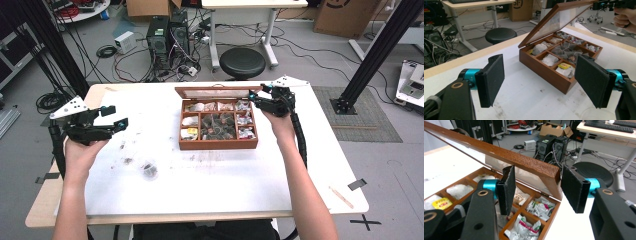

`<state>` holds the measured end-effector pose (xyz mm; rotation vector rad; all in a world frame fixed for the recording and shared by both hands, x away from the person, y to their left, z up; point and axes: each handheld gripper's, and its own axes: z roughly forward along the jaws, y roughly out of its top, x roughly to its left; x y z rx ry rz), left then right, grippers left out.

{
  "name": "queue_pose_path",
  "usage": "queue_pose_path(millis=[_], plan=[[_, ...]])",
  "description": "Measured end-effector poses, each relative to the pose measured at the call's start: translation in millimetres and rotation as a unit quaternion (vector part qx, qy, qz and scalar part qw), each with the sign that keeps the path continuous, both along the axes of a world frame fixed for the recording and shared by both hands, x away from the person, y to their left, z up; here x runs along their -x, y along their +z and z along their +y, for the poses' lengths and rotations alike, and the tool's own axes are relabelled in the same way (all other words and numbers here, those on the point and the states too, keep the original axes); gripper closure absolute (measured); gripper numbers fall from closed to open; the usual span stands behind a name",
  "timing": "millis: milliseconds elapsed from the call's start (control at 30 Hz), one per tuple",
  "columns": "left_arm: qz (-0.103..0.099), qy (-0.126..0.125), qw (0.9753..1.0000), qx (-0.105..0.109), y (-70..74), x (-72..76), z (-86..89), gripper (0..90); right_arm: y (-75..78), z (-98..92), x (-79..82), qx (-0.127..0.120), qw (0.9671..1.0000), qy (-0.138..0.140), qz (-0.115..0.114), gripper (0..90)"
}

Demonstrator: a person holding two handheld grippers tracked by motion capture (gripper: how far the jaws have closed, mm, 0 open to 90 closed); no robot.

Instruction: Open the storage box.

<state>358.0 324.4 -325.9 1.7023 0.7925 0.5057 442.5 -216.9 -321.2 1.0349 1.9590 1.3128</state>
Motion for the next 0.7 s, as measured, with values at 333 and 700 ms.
queue_pose_path(millis=[333, 700], plan=[[0.011, -0.003, 0.9998, -0.016, 1.1, -23.5, -4.9, 24.2, 2.3, -0.9, -14.9, -0.021, 0.9997, 0.001, -0.013, 46.7], [0.004, -0.008, 0.9998, -0.019, 4.4, -36.6, -7.3, 24.2, 6.8, -1.8, -34.4, -0.037, 0.9991, 0.007, -0.017, 46.8]])
